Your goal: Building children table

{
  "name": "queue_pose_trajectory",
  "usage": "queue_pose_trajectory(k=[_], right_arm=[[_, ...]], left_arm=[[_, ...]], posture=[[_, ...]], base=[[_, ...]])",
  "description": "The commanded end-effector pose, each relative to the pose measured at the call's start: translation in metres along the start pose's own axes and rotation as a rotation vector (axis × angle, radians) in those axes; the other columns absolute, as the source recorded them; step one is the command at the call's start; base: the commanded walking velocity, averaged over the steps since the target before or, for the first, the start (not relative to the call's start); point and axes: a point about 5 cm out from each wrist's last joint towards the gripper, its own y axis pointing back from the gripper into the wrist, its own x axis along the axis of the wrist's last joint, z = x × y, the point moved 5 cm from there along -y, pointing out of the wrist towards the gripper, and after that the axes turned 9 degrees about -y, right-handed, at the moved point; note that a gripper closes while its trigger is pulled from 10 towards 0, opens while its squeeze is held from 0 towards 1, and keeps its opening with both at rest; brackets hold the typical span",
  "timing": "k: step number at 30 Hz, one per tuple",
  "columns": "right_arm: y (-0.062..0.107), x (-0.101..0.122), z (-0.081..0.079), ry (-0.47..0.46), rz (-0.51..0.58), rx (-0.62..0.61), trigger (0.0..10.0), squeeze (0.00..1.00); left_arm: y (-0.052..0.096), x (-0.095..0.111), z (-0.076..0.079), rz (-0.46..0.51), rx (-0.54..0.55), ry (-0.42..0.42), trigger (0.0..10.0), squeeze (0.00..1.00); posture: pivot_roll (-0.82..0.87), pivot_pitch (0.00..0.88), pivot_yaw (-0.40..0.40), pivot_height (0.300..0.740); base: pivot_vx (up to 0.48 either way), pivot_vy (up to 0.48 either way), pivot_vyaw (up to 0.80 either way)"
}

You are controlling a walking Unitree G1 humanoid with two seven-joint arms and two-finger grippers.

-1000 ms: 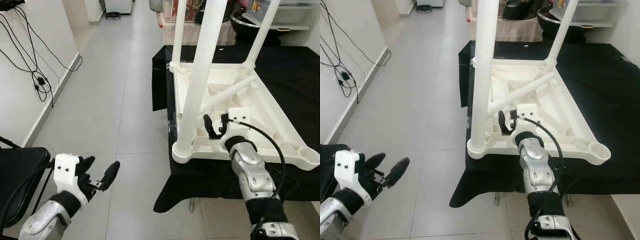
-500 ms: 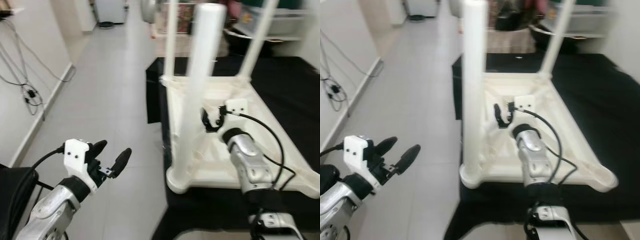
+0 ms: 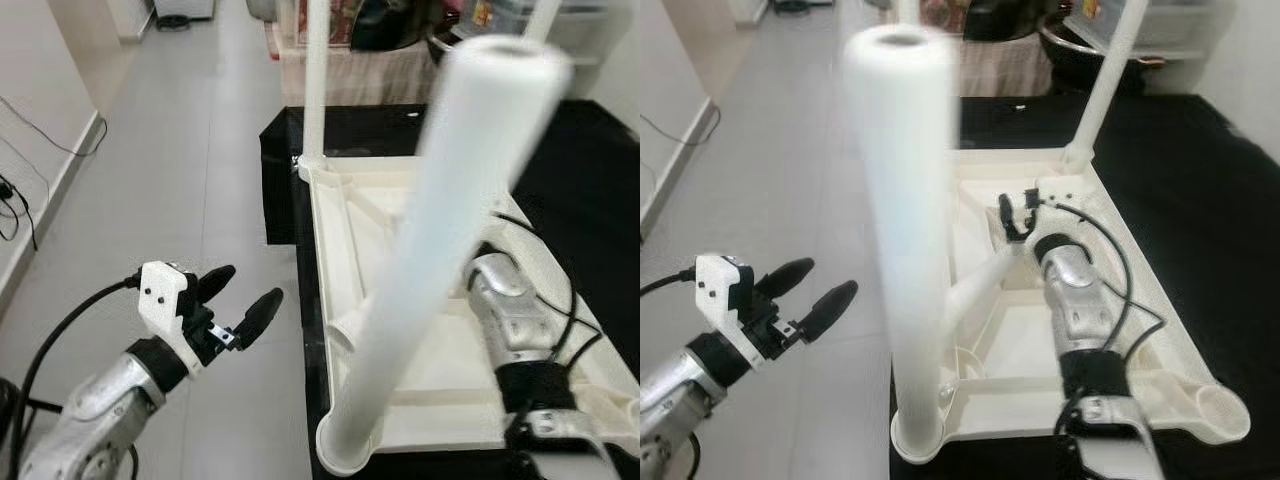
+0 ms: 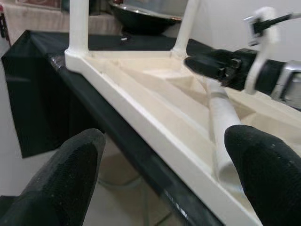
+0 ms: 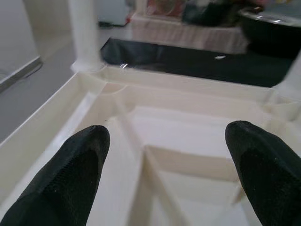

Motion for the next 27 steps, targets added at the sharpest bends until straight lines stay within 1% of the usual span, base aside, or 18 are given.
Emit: queue_pose_trajectory(k=[1, 2, 3, 5, 6, 7, 8, 10, 11, 13, 14, 16, 19, 22, 23, 25, 26, 27], right_arm=[[0.002, -0.007, 0.005, 0.023, -0.044, -0.014, 10.0, 0.0], [0.002, -0.013, 0.005, 0.035, -0.088, -0.01, 10.0, 0.0], [0.002, -0.013, 0.005, 0.035, -0.088, -0.01, 10.0, 0.0], [0.003, -0.02, 0.008, 0.019, -0.176, -0.026, 10.0, 0.0], [0.003, -0.02, 0.008, 0.019, -0.176, -0.026, 10.0, 0.0], [0.003, -0.021, 0.01, 0.008, -0.208, -0.036, 10.0, 0.0], [0.003, -0.019, 0.011, -0.02, -0.233, -0.046, 10.0, 0.0], [0.003, -0.019, 0.011, -0.02, -0.233, -0.046, 10.0, 0.0], [0.002, -0.014, 0.013, -0.038, -0.238, -0.055, 10.0, 0.0], [0.001, -0.009, 0.011, -0.031, -0.293, -0.073, 10.0, 0.0], [0.0, -0.01, 0.009, -0.031, -0.336, -0.087, 10.0, 0.0], [-0.001, -0.01, 0.008, -0.035, -0.347, -0.094, 10.0, 0.0], [0.0, -0.013, 0.006, -0.028, -0.405, -0.124, 10.0, 0.0], [0.001, -0.012, 0.007, -0.04, -0.421, -0.154, 10.0, 0.0], [0.002, -0.012, 0.01, -0.03, -0.427, -0.175, 10.0, 0.0], [0.002, -0.012, 0.01, -0.03, -0.427, -0.175, 10.0, 0.0], [0.003, -0.005, 0.02, 0.001, -0.407, -0.222, 10.0, 0.0], [0.003, -0.005, 0.02, 0.001, -0.407, -0.222, 10.0, 0.0]], left_arm=[[0.001, 0.001, 0.007, -0.01, -0.042, -0.001, 10.0, 0.0], [0.001, 0.001, 0.008, -0.011, -0.05, -0.003, 10.0, 0.0], [0.001, 0.001, 0.008, -0.011, -0.05, -0.003, 10.0, 0.0], [0.001, 0.0, 0.011, -0.015, -0.069, -0.003, 10.0, 0.0], [0.001, 0.0, 0.011, -0.015, -0.069, -0.003, 10.0, 0.0], [0.001, 0.0, 0.012, -0.018, -0.077, -0.004, 10.0, 0.0], [0.001, 0.0, 0.014, -0.02, -0.086, -0.004, 10.0, 0.0], [0.001, 0.0, 0.014, -0.02, -0.086, -0.004, 10.0, 0.0], [0.0, -0.001, 0.015, -0.023, -0.092, -0.007, 10.0, 0.0], [-0.002, -0.003, 0.019, -0.026, -0.107, -0.013, 10.0, 0.0], [-0.004, -0.003, 0.024, -0.024, -0.12, -0.013, 10.0, 0.0], [-0.005, -0.003, 0.026, -0.022, -0.125, -0.012, 10.0, 0.0], [-0.007, -0.003, 0.031, -0.018, -0.138, -0.008, 10.0, 0.0], [-0.007, -0.003, 0.032, -0.016, -0.138, -0.008, 10.0, 0.0], [-0.007, -0.003, 0.033, -0.015, -0.137, -0.008, 10.0, 0.0], [-0.007, -0.003, 0.033, -0.015, -0.137, -0.008, 10.0, 0.0], [-0.006, -0.002, 0.033, -0.012, -0.133, -0.008, 10.0, 0.0], [-0.006, -0.002, 0.033, -0.012, -0.133, -0.008, 10.0, 0.0]], posture=[[0.01, 0.104, -0.041, 0.74], [0.0, 0.108, -0.041, 0.74], [0.0, 0.108, -0.041, 0.74], [0.0, 0.113, -0.043, 0.74], [0.0, 0.113, -0.043, 0.74], [0.0, 0.113, -0.043, 0.74], [-0.01, 0.114, -0.045, 0.74], [-0.01, 0.114, -0.045, 0.74], [-0.01, 0.114, -0.048, 0.74], [-0.01, 0.11, -0.056, 0.74], [-0.02, 0.108, -0.059, 0.74], [-0.02, 0.107, -0.061, 0.74], [-0.02, 0.107, -0.068, 0.74], [-0.02, 0.108, -0.074, 0.74], [-0.02, 0.108, -0.078, 0.74], [-0.02, 0.108, -0.078, 0.74], [-0.02, 0.111, -0.082, 0.74], [-0.02, 0.111, -0.082, 0.74]], base=[[0.0, 0.0, 0.0], [0.0, 0.0, 0.0], [0.0, 0.0, 0.0], [0.0, 0.0, 0.0], [0.0, 0.0, 0.0], [0.0, 0.0, 0.0], [0.0, 0.0, 0.0], [0.0, 0.0, 0.0], [0.0, 0.0, 0.0], [0.0, 0.0, 0.0], [0.0, 0.0, 0.0], [0.0, 0.0, 0.0], [0.0, 0.0, 0.0], [0.0, 0.0, 0.0], [0.0, 0.0, 0.0], [0.0, 0.0, 0.0], [0.0, 0.0, 0.0], [0.0, 0.0, 0.0]])
